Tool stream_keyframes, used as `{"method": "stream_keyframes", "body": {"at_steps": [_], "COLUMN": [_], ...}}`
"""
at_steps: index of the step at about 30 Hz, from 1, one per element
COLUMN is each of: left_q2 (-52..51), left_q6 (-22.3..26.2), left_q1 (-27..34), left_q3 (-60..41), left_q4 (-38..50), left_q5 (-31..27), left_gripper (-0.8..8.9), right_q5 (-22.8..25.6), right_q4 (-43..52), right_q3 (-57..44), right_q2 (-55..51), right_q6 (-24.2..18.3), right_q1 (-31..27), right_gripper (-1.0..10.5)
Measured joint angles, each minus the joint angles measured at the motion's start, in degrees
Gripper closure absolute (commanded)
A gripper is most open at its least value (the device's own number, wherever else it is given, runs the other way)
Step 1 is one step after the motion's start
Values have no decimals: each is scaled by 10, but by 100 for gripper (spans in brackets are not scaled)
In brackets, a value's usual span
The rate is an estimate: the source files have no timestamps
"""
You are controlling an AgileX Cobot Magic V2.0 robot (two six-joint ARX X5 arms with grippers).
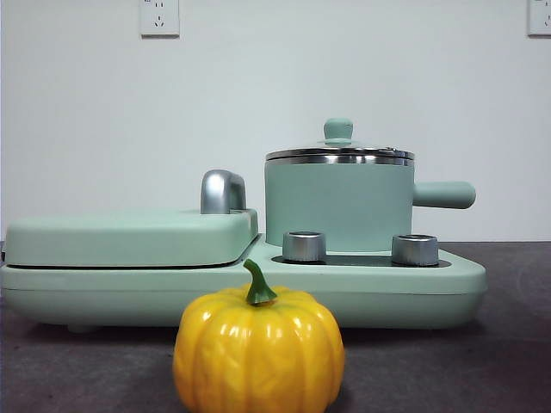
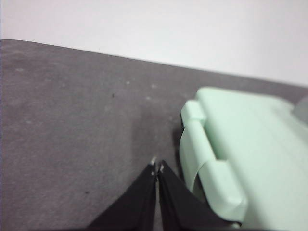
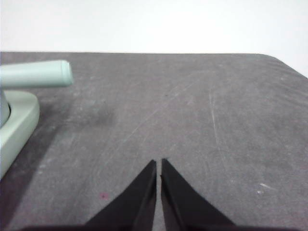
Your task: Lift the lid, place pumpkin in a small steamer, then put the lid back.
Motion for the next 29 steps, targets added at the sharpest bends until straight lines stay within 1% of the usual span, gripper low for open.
{"method": "stream_keyframes", "body": {"at_steps": [3,5,7,9,10,13,14,17,20,22,25,29], "left_q2": [0,0,0,0,0,0,0,0,1,4,20,61], "left_q6": [-32,-57,-94,-132,-165,-239,-253,-256,-238,-233,-228,-221], "left_q1": [0,0,0,0,0,0,0,0,0,0,0,0], "left_q3": [0,0,0,0,0,0,0,0,11,32,81,142], "left_q4": [4,9,15,21,28,40,50,81,64,37,-14,-79], "left_q5": [0,0,0,0,0,0,0,0,0,0,0,3], "left_gripper": [807,807,807,807,807,803,803,802,802,802,803,803], "right_q5": [-11,-32,-51,-53,-55,-66,-67,-72,-92,-109,-112,-112], "right_q4": [10,14,13,13,12,13,14,13,5,-7,-41,-116], "right_q3": [0,0,0,0,0,0,0,1,19,50,105,177], "right_q2": [0,0,0,0,0,0,0,0,1,1,6,37], "right_q6": [21,48,89,126,157,240,254,265,268,269,268,243], "right_q1": [0,0,0,0,0,0,0,0,0,0,0,0], "right_gripper": [932,932,932,932,932,932,932,934,935,935,935,935]}}
